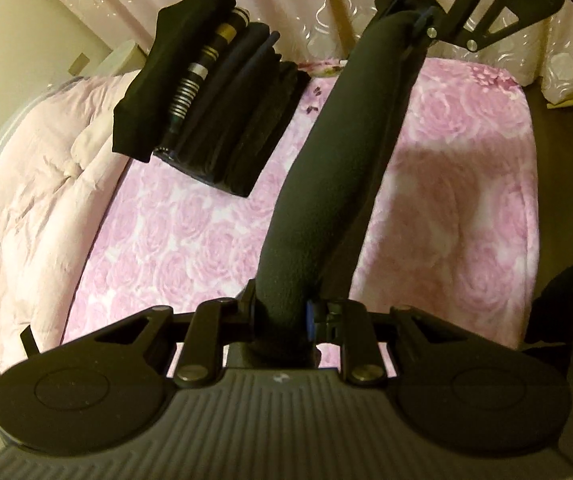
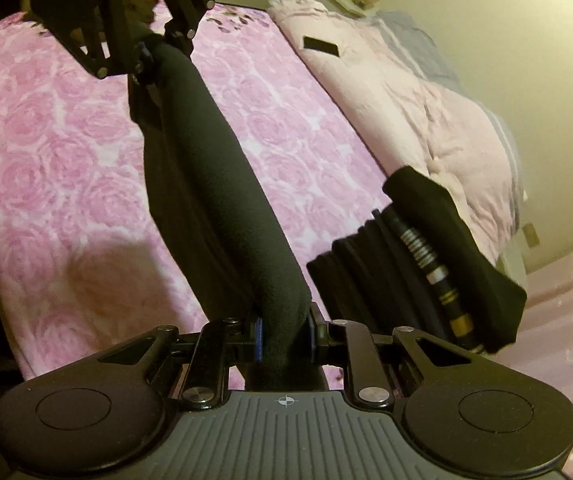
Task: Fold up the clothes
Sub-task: 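Lift the folded green shirt with both grippers toward the clothes stack, then swing the held shirt with both grippers over the folded clothes stack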
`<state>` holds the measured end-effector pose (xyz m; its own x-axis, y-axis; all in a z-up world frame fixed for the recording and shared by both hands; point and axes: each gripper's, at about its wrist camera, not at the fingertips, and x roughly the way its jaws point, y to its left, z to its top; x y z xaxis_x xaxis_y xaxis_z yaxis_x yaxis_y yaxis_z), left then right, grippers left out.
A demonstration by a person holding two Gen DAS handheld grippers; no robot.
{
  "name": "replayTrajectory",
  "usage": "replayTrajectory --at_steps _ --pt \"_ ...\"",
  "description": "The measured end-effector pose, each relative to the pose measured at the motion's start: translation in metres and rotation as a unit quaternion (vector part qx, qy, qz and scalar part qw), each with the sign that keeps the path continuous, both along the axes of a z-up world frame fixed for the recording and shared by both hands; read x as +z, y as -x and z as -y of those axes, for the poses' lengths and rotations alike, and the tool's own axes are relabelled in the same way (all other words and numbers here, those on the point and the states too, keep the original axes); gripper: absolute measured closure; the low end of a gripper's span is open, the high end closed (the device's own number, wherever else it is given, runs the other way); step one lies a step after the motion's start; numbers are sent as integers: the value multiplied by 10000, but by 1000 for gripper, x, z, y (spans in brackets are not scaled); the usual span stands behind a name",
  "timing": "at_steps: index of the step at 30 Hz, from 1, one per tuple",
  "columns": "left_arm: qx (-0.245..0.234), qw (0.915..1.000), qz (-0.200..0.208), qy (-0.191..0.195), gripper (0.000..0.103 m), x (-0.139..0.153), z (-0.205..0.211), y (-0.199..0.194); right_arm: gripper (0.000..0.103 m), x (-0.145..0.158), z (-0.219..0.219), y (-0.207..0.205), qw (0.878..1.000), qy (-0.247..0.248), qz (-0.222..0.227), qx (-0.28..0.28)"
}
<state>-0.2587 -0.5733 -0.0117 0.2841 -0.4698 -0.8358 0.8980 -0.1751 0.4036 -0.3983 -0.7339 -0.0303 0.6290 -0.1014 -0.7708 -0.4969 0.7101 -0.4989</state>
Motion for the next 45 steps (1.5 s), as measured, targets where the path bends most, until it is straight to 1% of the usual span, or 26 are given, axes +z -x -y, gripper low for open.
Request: replayTrajectory --at_steps 3,9,15,18,20,22,24,26,29,31,33,35,37,38,39,40,41,43,44,45 --pt "-57 9999 -73 55 84 -2 2 -9 85 0 -3 -6 9999 48 -69 -67" --pt "-221 9997 -140 9 84 -11 4 -17 85 -3 -9 -13 9996 105 -153 -201" --pt "-383 9990 -213 -23 84 -13 14 -22 85 -2 -2 -17 9992 102 -351 -151" --pt "-453 9985 -295 25 84 -6 25 -25 85 6 11 -19 9991 92 -413 -44" --pt "-435 9984 -332 139 84 2 39 -33 85 18 25 -24 9992 50 -400 48" --pt "-460 9985 -237 201 84 13 60 -43 85 33 44 -35 9994 72 -298 174" --pt "-454 9986 -35 280 84 28 87 -54 85 49 67 -51 9992 182 -129 318" --pt "-382 9981 195 442 84 50 118 -69 85 69 93 -72 9986 303 89 418" --pt "-271 9948 528 828 84 94 169 -99 85 110 139 -108 9966 422 547 455" --pt "-179 9900 796 1147 84 129 206 -121 85 144 175 -140 9934 499 951 408" --pt "-17 9812 1123 1567 84 165 244 -145 85 177 210 -176 9860 695 1488 295" --pt "229 9679 1474 2023 84 194 280 -165 85 205 239 -207 9737 918 2076 186" --pt "374 9559 1748 2331 84 204 310 -180 85 215 262 -231 9595 1155 2565 137" --pt "373 9529 1845 2377 84 199 324 -186 84 212 273 -240 9551 1209 2703 116" --pt "348 9520 1900 2374 84 187 336 -191 85 203 282 -247 9523 1235 2790 82" --pt "338 9537 1889 2316 84 168 347 -196 84 187 290 -253 9510 1247 2828 46" --pt "338 9575 1825 2206 84 144 358 -201 84 165 297 -257 9522 1249 2786 26" --pt "354 9681 1615 1883 84 80 375 -205 85 104 307 -263 9577 1328 2553 36" --pt "382 9739 1488 1668 83 43 381 -204 85 70 310 -264 9624 1346 2359 65" --pt "386 9797 1361 1419 83 7 385 -201 85 35 313 -265 9696 1331 2051 102"
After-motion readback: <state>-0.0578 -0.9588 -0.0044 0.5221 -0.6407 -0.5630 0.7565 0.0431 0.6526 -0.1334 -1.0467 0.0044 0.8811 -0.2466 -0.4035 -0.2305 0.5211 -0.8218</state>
